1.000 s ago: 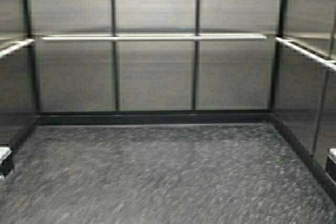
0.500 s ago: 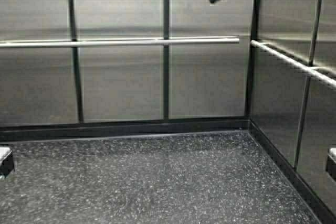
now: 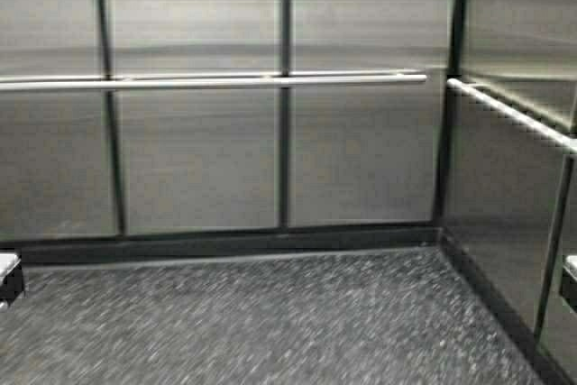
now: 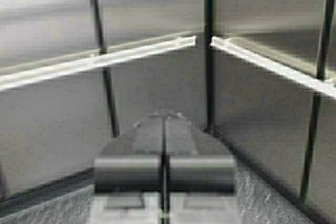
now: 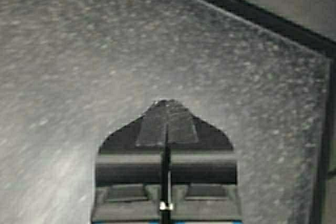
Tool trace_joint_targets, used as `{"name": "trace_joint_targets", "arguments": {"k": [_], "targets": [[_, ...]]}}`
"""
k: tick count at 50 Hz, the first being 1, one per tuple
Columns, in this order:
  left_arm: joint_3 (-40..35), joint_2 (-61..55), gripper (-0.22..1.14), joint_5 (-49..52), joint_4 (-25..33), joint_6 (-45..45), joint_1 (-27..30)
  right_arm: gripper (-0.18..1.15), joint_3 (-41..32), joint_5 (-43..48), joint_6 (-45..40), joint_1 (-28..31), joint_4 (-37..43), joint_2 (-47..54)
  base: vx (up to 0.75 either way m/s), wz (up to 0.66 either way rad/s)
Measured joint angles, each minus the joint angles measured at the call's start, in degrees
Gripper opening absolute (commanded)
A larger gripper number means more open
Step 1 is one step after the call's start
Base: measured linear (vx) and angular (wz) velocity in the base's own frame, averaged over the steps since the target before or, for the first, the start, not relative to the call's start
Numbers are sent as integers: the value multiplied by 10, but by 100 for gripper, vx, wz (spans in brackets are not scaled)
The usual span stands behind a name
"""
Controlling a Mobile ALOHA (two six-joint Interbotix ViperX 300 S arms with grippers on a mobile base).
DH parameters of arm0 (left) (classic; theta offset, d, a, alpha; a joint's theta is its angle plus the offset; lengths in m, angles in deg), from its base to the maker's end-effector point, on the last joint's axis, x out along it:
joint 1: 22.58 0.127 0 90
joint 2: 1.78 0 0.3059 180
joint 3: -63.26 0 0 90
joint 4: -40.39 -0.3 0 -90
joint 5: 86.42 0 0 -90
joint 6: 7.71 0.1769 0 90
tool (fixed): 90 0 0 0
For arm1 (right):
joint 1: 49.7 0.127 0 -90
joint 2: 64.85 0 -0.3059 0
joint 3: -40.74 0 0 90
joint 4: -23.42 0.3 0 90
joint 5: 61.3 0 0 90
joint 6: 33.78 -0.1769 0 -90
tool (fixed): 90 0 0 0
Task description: Navigate to elevator, push the call button, then enter the elevator
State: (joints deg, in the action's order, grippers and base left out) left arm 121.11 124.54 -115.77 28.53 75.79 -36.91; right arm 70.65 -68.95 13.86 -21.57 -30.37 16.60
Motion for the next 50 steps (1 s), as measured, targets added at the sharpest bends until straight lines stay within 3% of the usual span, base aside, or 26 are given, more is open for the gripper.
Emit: {"name": "trace_joint_targets", "arguments": {"k": [24,50], "targets": [[17,-16,3,0,11,14,-1,6,3,-4,1,1,-1,46,49,-19],[-6,-99,3,-5,12,38,0,6,-4,-3,2,3,0,47,43,13]]}}
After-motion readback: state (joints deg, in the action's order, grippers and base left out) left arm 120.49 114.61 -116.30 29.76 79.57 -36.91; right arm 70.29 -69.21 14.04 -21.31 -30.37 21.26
